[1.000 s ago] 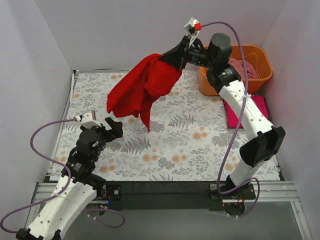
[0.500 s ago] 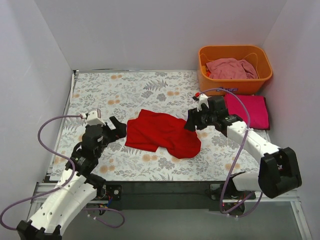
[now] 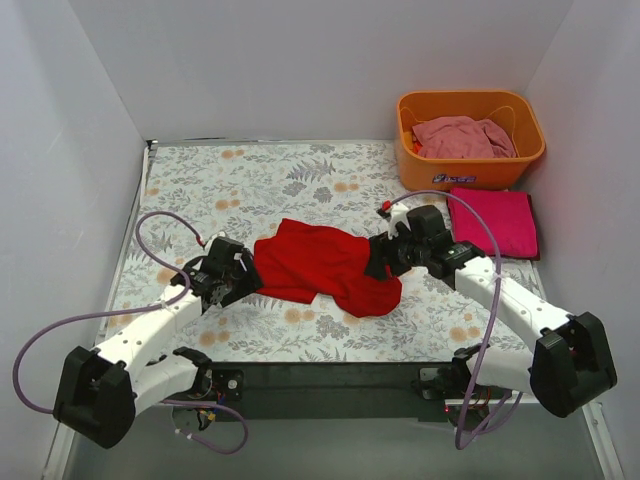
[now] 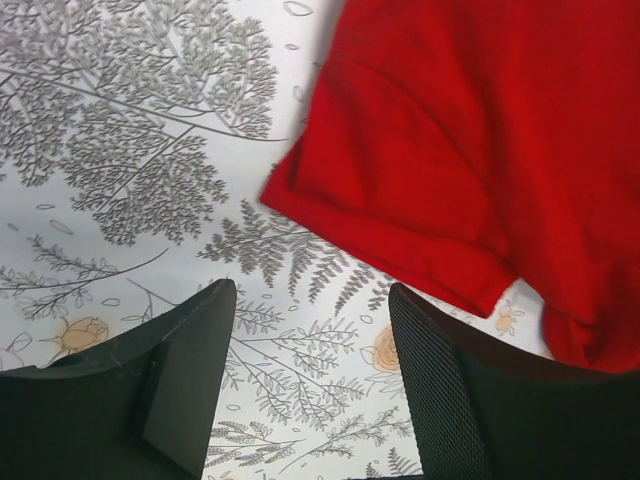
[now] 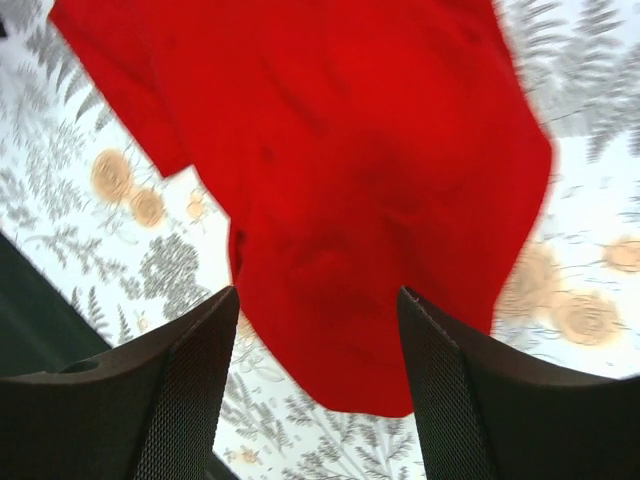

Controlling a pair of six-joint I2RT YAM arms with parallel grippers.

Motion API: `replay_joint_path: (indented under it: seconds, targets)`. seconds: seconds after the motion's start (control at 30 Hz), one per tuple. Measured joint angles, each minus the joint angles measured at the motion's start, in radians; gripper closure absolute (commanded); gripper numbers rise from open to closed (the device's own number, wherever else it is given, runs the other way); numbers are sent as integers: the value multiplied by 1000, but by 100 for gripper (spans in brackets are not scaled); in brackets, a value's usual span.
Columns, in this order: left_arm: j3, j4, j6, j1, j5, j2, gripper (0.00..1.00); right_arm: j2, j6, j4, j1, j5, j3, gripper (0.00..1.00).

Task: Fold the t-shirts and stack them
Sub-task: Flatten the tshirt out

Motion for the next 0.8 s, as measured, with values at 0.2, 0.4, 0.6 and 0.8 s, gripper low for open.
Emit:
replay_joint_path:
  seconds: [0.2, 0.4, 0.6, 0.8]
  targets:
    - [7, -25, -28, 0, -38, 66, 40, 48, 14, 39, 143, -10, -16, 43]
    - [16, -25, -32, 0, -60, 79, 40, 290, 15, 114, 240, -60, 131, 50]
    - [16, -22, -33, 0, -63, 68, 39, 554, 18, 201, 252, -114, 360, 50]
    - [16, -8, -24, 0, -53, 97, 39, 745, 66, 248, 206, -128, 472, 57]
